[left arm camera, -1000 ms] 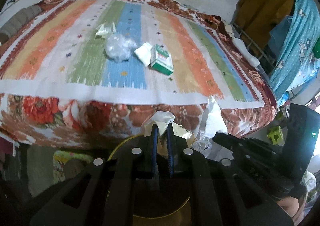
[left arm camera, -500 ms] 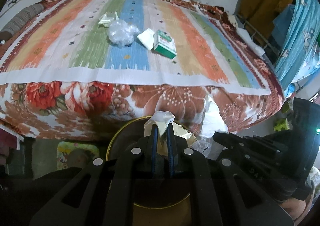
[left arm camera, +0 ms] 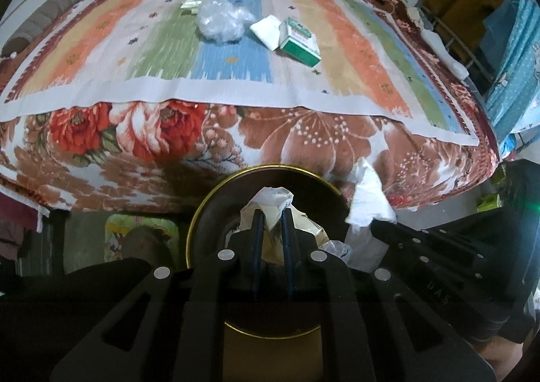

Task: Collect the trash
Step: 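Lift the tissue and wrapper and carry both toward the gold-rimmed bin, then open both tools over the bin to drop the tissue and wrapper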

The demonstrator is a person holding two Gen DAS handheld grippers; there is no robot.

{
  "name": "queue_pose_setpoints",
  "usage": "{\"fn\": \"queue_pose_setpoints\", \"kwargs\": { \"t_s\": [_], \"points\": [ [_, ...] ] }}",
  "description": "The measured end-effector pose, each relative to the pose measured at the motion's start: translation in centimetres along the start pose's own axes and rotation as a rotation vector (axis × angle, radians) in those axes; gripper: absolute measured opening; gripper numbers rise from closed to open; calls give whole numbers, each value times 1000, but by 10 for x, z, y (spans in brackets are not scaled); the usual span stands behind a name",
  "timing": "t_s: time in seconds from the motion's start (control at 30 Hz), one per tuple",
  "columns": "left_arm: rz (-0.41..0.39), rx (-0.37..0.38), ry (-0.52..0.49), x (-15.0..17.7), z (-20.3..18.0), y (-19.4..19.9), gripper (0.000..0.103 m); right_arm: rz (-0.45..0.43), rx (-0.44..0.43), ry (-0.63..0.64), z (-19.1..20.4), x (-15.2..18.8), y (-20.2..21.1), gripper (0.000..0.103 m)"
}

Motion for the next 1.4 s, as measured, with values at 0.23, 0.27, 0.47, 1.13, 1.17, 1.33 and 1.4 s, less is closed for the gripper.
{"fn": "queue_pose_setpoints", "kwargs": {
  "t_s": [0.23,0.27,0.47,1.13,1.17,1.33,1.4],
  "points": [
    [46,-21,18,2,1,-13,10,49,2,-33,-6,1,-12,2],
    [51,-21,21,2,1,-15,10,54,9,-32,-5,1,-14,2],
    [81,-55,15,3,1,-23,12,87,26,-55,-9,2,-25,5],
    [-2,-19,99,-4,15,-3,65,66,5,-83,-12,-1,-20,47],
    [-9,-15,116,-5,18,-1,70,59,12,-77,-11,-2,-19,49],
    [-56,-29,150,-9,27,9,84,-26,39,19,4,-3,-2,62],
    [-69,-31,165,-10,30,12,90,-45,38,28,6,-4,2,67]
  ]
}}
Point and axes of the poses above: each gripper's, at about its wrist camera, not at the fingertips, and y roughly against the way its jaws point, z to its left, x to its underside, the point moved 1 cm from there along -y, roughly the way its jaws point, and after that the axes turned 5 degrees about -y, right-handed, at the moved point
